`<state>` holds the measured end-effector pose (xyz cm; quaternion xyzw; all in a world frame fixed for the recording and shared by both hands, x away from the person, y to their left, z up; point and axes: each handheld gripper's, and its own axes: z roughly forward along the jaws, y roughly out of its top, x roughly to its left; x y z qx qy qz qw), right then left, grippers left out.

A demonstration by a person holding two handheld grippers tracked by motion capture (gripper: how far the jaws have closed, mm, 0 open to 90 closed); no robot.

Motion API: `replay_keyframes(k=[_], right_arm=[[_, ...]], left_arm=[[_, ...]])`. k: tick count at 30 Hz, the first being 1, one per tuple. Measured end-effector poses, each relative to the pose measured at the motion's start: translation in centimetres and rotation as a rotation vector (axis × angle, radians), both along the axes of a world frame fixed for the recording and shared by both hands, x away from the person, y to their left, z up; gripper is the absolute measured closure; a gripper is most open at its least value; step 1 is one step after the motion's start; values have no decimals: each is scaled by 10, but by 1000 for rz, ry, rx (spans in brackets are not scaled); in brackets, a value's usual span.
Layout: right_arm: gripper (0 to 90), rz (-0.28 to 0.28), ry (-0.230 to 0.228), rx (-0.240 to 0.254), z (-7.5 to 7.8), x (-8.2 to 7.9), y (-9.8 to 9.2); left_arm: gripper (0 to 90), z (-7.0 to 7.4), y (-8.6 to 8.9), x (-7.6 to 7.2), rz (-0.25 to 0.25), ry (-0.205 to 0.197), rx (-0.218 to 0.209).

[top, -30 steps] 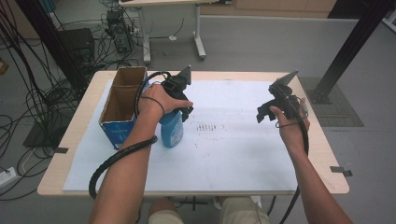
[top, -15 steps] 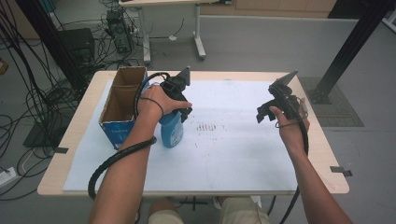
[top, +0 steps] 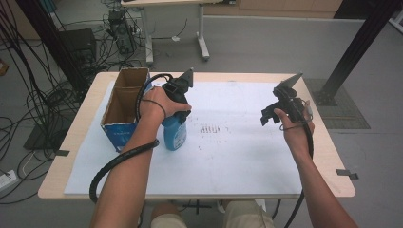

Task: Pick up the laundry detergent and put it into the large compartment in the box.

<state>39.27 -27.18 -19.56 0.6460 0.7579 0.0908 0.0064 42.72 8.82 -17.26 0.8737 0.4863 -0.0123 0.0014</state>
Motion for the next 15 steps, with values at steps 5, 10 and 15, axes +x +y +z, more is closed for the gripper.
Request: replay_keyframes(k=[5,10,15], right_arm=[[92,1,-1,1,0,0,0],[92,-4,0,2,1,0,0],[93,-6,2,2,1,0,1]], left_arm=[[375,0,-1,0,0,-1,7],[376,0,0,-1,0,-4,3],[376,0,0,-1,2,-6,1]])
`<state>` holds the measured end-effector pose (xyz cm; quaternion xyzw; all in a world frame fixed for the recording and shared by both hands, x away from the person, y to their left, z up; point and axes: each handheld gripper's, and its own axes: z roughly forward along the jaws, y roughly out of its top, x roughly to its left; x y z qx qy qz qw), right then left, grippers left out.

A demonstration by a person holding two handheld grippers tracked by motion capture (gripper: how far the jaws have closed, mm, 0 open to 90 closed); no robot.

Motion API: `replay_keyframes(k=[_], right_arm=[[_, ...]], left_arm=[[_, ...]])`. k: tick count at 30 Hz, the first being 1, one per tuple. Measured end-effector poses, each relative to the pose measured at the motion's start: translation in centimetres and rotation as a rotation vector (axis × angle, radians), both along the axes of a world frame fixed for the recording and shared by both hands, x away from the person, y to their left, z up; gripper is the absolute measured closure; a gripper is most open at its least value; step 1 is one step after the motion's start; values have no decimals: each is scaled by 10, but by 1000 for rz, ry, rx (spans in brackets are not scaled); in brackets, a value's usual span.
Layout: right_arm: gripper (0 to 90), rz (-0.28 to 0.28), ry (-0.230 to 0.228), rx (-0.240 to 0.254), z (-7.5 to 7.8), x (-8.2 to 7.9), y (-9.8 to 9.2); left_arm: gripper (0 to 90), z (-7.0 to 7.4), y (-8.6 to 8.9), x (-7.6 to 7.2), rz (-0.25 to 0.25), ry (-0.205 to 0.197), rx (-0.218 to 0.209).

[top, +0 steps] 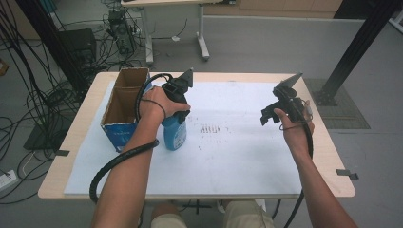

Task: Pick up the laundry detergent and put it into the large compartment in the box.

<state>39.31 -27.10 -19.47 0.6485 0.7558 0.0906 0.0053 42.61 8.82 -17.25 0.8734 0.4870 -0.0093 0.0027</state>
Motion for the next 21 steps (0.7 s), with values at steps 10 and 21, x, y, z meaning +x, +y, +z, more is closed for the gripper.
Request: replay_keyframes(k=[10,21], right_arm=[[92,8,-1,-5,0,0,4],[92,5,2,-5,-1,0,4]], left_arm=[[377,0,2,-1,-10,-6,-5],[377,0,0,-2,-19,-6,-1]])
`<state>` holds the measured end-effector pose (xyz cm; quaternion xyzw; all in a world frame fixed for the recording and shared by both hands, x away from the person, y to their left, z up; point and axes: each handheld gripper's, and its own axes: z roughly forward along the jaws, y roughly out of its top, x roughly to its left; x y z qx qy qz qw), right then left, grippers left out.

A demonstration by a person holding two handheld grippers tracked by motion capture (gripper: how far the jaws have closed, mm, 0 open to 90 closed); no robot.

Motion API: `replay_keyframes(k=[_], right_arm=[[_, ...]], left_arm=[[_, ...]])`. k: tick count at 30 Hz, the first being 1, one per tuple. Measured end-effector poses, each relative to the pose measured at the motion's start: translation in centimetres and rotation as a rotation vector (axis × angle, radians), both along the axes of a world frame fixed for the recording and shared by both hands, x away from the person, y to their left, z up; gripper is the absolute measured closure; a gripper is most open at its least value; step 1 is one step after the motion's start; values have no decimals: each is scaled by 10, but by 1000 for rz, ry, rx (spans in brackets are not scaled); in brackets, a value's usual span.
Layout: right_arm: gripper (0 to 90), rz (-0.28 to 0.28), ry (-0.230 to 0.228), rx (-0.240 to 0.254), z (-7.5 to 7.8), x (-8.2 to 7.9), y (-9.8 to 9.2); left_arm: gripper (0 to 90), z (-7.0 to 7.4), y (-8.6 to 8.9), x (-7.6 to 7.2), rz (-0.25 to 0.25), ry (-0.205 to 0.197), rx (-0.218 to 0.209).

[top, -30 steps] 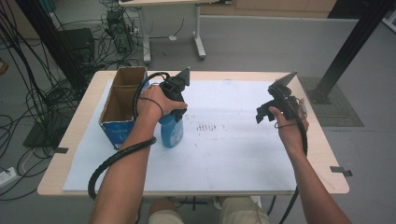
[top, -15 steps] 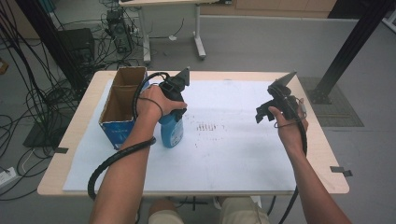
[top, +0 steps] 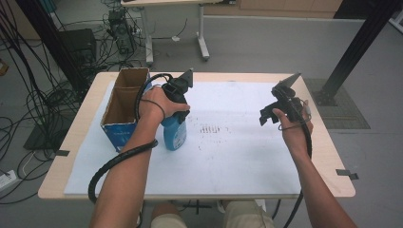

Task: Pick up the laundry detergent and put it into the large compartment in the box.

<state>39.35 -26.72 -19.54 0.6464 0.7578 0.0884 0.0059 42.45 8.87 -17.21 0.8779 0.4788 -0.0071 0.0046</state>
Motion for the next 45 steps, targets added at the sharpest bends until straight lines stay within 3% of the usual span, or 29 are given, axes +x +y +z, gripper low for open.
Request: replay_keyframes(k=[45], right_arm=[[92,8,-6,1,1,-1,-4]], left_arm=[[378,0,-4,4,-2,15,17]])
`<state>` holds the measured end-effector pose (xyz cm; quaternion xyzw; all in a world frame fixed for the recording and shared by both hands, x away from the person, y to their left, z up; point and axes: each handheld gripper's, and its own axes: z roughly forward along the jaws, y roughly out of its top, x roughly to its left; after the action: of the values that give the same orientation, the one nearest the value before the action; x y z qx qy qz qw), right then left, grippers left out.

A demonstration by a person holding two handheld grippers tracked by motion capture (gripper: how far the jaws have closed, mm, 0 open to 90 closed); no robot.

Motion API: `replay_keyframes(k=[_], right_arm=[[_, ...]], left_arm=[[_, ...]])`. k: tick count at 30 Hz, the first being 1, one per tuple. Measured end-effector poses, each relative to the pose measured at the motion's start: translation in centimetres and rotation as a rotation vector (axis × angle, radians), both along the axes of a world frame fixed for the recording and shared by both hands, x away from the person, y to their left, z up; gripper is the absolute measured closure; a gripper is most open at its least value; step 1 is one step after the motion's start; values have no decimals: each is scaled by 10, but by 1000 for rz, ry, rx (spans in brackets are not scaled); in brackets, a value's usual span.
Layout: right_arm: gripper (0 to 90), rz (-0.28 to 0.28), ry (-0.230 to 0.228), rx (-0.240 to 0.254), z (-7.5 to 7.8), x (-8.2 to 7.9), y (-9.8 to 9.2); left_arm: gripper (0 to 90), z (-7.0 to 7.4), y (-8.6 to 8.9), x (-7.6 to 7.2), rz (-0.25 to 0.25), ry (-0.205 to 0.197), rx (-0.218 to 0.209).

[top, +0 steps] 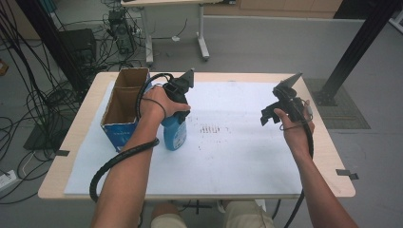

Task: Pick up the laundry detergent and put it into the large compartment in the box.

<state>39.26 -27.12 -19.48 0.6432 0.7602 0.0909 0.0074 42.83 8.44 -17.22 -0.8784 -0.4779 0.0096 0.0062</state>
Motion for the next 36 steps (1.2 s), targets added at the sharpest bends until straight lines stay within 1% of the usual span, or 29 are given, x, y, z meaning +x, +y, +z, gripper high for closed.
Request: replay_keyframes(k=[15,28,36], right_arm=[[92,4,5,0,0,1,3],[92,2,-1,3,1,0,2],[92,11,-2,2,0,0,4]], left_arm=[[378,0,0,0,2,0,0],[379,0,-1,0,5,0,2],[379,0,-1,0,9,1,2]])
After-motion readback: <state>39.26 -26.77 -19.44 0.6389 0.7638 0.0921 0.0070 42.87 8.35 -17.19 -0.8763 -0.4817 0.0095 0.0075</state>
